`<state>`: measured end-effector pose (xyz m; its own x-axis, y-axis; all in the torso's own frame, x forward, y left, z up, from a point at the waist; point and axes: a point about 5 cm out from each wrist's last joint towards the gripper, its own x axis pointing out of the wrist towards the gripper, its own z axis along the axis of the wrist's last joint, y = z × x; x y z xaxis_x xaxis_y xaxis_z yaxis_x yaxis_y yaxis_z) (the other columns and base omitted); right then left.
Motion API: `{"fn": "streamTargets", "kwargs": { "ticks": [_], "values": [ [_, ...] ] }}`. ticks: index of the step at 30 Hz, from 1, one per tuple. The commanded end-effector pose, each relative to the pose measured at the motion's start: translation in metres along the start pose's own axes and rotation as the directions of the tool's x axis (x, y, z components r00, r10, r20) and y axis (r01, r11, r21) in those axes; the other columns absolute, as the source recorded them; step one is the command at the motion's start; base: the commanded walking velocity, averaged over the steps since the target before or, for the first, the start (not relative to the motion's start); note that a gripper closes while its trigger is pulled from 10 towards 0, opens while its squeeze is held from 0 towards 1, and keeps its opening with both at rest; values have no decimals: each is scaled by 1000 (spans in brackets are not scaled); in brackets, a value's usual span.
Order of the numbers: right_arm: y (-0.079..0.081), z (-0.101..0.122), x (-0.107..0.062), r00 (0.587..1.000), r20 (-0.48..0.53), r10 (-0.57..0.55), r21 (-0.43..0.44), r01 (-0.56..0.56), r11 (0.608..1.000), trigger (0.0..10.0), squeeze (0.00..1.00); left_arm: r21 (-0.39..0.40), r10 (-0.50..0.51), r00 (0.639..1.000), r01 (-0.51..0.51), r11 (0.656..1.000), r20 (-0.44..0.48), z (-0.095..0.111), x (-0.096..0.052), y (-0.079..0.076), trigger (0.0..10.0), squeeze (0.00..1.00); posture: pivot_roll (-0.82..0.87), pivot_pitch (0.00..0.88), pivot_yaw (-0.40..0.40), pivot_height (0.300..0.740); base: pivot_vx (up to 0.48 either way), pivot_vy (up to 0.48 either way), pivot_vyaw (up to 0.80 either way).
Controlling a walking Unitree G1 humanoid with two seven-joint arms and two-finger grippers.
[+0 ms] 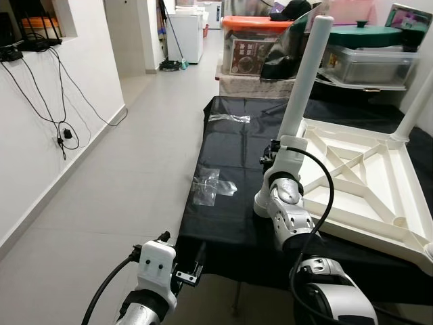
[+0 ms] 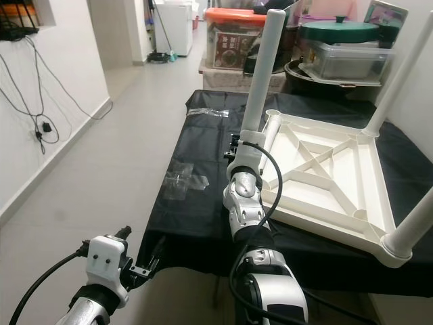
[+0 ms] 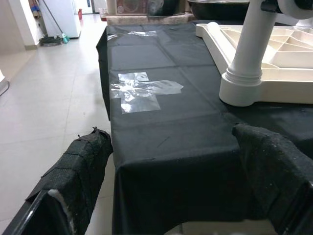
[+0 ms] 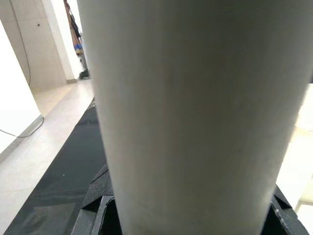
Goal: Building children table
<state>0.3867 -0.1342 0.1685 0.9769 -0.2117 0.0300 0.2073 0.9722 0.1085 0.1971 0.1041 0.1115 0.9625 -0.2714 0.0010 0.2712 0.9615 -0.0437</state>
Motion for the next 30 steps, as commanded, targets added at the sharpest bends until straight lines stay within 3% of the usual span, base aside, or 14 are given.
{"fn": "streamTargets", "kwargs": {
  "ticks": [1, 4, 5, 6, 7, 17, 19, 20, 22, 23, 25, 26, 27, 30],
  "values": [
    [-10, -24, -5, 994, -96, -49, 29, 52, 998, 10000, 0, 0, -3, 1000, 3, 1000, -17, -4, 0, 0, 10000, 0, 90, 0, -18, 740, 0, 0, 0],
    [-1, -20, -4, 997, -76, -3, 27, 5, 1000, 10000, 0, 0, -2, 1000, 2, 1000, -16, -4, 1, 0, 10000, 0, 93, 0, -20, 740, 0, 0, 0],
    [8, -16, -3, 996, -45, 78, 43, -76, 996, 10000, 1000, 0, -1, 1000, 1, 1000, -16, -4, 1, 1, 10000, 0, 91, 0, -21, 740, 0, 0, 0],
    [8, -16, -3, 996, -45, 78, 43, -76, 996, 10000, 1000, 0, -1, 1000, 1, 1000, -16, -4, 1, 1, 10000, 0, 91, 0, -21, 740, 0, 0, 0],
    [18, -7, -2, 983, -1, 182, 87, -181, 980, 10000, 0, 0, -1, 1000, 1, 1000, -16, -4, 1, 1, 10000, 0, 91, 0, -22, 740, 0, 0, 0],
    [36, 18, 2, 735, 61, 676, 226, -670, 707, 10000, 0, 1, -3, 1000, 3, 1000, -18, -3, 1, 2, 10000, 0, 91, 0, -21, 740, 0, 0, 0],
    [38, 20, 0, 569, 19, 822, 214, -805, 553, 10000, 0, 2, -2, 1000, 2, 1000, -16, -3, 1, 2, 10000, 0, 100, 0, -23, 740, 0, 0, 0],
    [38, 20, 0, 569, 19, 822, 214, -805, 553, 10000, 0, 2, -2, 1000, 2, 1000, -16, -3, 1, 2, 10000, 0, 100, 0, -23, 740, 0, 0, 0],
    [42, 15, -9, 363, -54, 930, 197, -910, 366, 10000, 0, 3, -3, 1000, 4, 1000, -15, -3, 1, 1, 10000, 0, 113, 0, -32, 740, 0, 0, 0],
    [42, 15, -9, 363, -54, 930, 197, -910, 366, 10000, 0, 3, -3, 1000, 4, 1000, -15, -3, 1, 1, 10000, 0, 113, 0, -32, 740, 0, 0, 0],
    [45, 9, -19, 171, -112, 979, 199, -961, 191, 10000, 0, 4, -3, 1000, 3, 1000, -15, -3, 1, 1, 10000, 0, 114, 0, -32, 740, 0, 0, 0],
    [45, 9, -19, 171, -112, 979, 199, -961, 191, 10000, 0, 4, -3, 1000, 3, 1000, -15, -3, 1, 1, 10000, 0, 114, 0, -32, 740, 0, 0, 0],
    [46, 2, -29, -2, -175, 985, 222, -974, 38, 10000, 0, 4, -1, 1000, 2, 1000, -15, -2, 1, 1, 10000, 0, 114, 0, -32, 740, 0, 0, 0],
    [47, 1, -33, -88, -193, 977, 238, -970, -40, 10000, 0, 3, -1, 1000, 1, 1000, -14, -2, 1, 0, 10000, 0, 119, 0, -34, 740, 0, 0, 0]
  ]
}}
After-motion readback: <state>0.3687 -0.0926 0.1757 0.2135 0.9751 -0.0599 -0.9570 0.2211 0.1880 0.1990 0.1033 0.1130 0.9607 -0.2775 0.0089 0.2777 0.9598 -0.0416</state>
